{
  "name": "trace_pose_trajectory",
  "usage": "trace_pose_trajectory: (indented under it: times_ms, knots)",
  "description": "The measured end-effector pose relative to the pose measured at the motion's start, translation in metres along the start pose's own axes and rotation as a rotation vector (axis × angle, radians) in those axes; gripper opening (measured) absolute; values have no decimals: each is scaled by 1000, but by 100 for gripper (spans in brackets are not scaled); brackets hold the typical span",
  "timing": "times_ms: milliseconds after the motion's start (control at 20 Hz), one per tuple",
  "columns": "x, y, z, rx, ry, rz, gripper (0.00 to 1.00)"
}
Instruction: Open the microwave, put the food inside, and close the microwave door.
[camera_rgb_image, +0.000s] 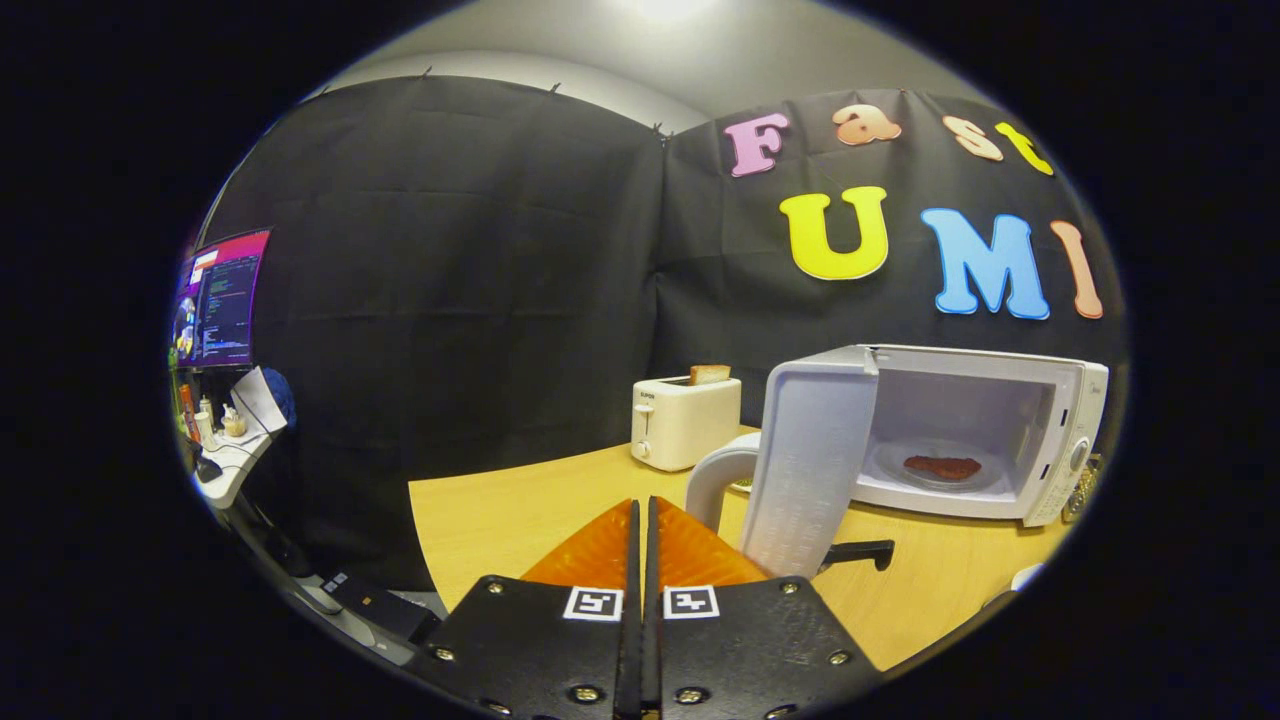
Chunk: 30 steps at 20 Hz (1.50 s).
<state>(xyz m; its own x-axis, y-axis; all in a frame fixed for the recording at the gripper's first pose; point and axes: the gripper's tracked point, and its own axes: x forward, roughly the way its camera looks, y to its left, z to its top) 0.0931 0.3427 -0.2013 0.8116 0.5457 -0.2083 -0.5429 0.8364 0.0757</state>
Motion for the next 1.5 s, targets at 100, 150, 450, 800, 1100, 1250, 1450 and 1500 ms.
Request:
trace_pose_trajectory:
  times_ms: [100,150,450,800,1100,1250,1450,1500]
  knots:
    - [-10,-11,4,-13,-16,-31,1]
    - [-14,-19,3,-9,-17,-45,1]
    - [-31,-92,-2,33,-1,-178,1]
    - [-43,-189,-8,62,1,-343,1]
    - [-41,-264,-12,53,-8,-490,1]
    - [-33,-299,-15,66,-6,-557,1]
    - [-18,-342,-17,81,-9,-641,1]
    - [-18,-353,-17,67,-5,-668,1]
